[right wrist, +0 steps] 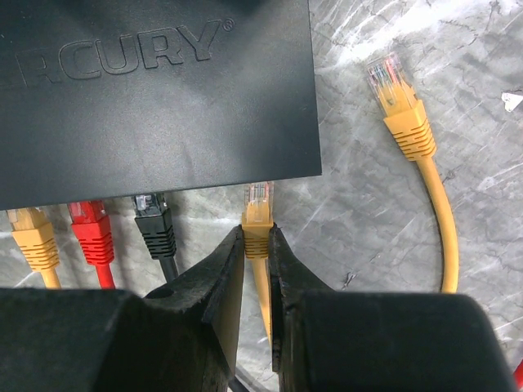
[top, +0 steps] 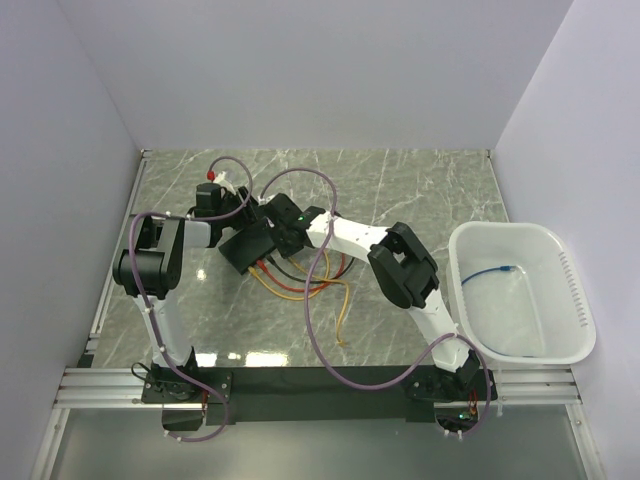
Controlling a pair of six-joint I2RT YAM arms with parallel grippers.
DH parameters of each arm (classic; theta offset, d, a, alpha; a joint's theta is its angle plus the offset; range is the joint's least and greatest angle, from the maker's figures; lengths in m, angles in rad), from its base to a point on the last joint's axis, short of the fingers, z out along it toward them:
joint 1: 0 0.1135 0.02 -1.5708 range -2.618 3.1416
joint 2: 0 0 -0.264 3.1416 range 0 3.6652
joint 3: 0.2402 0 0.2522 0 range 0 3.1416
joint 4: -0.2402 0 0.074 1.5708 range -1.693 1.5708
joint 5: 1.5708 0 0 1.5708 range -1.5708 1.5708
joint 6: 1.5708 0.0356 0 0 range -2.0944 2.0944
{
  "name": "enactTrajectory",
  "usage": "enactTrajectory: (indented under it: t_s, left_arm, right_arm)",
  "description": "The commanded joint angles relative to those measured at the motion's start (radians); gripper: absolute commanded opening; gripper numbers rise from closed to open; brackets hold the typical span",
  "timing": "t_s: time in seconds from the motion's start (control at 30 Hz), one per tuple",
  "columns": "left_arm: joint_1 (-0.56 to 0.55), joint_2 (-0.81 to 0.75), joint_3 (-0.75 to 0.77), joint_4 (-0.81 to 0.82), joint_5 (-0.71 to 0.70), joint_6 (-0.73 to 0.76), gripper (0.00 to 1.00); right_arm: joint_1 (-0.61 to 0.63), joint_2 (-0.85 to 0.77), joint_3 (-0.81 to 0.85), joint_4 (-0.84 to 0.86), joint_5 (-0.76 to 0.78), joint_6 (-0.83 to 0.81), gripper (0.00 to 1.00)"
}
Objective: Insert the plug into the switch port
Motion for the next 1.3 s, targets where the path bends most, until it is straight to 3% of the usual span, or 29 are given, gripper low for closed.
enactTrajectory:
  t_s: [0.0, 0.5, 0.77, 1.27]
  left_arm:
    - [-0.013, 0.001, 0.03, -0.006, 0.018, 0.011, 0.59]
    - [-0.013, 0.001, 0.033, -0.02, 0.006, 0.017, 0.58]
    - [-0.013, -0.002, 0.031, -0.018, 0.006, 0.019, 0.58]
    - [-0.013, 0.01, 0.04, -0.018, 0.029, 0.03, 0.56]
  right_arm:
    - [0.012, 0.005, -0.015, 0.022, -0.01, -0.001, 0.0]
    - [0.011, 0.006, 0.015, -0.091, -0.048, -0.009, 0.0]
    - [0.012, -0.046, -0.046, -0.098, -0.045, 0.003, 0.0]
    - [-0.009, 0.093, 0.181, -0.177, -0.027, -0.015, 0.0]
